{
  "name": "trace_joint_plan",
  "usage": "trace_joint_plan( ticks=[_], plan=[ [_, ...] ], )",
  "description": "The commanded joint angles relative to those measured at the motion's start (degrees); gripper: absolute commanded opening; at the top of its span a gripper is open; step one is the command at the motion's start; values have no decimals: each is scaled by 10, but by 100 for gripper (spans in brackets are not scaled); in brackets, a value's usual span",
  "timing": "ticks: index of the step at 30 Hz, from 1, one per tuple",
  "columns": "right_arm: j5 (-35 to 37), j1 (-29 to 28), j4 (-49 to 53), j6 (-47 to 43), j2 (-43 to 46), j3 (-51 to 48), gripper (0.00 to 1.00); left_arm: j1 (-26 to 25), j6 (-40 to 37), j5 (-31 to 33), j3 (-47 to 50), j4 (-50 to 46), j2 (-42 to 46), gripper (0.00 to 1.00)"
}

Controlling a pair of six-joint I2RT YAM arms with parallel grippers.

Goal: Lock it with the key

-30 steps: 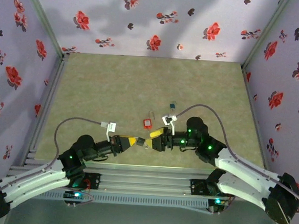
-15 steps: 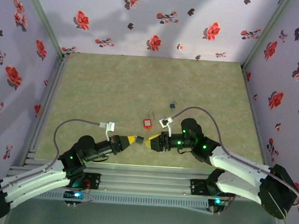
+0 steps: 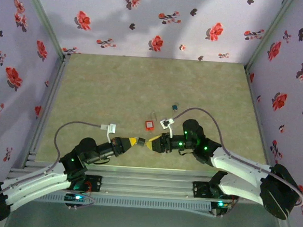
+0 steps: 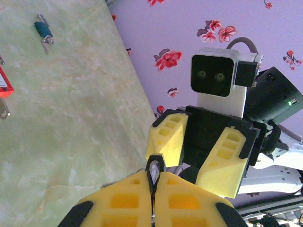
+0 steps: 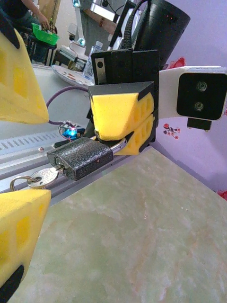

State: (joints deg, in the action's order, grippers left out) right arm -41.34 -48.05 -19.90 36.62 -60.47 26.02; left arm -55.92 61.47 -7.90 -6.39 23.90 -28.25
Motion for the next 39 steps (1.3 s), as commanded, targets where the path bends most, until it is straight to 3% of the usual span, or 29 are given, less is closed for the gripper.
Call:
trace_joint_plan(
  ticks=[1, 18, 39],
  plan=[
    [-12, -5, -22, 5, -3, -4, 39, 4, 11, 8, 8, 47, 8, 0],
    [-13, -10, -35, 8, -21, -1, 34, 4, 15, 5, 8, 53, 8, 0],
    [-20, -19, -43, 11, -30, 0, 14, 4, 15, 8, 14, 56, 8, 0]
  ],
)
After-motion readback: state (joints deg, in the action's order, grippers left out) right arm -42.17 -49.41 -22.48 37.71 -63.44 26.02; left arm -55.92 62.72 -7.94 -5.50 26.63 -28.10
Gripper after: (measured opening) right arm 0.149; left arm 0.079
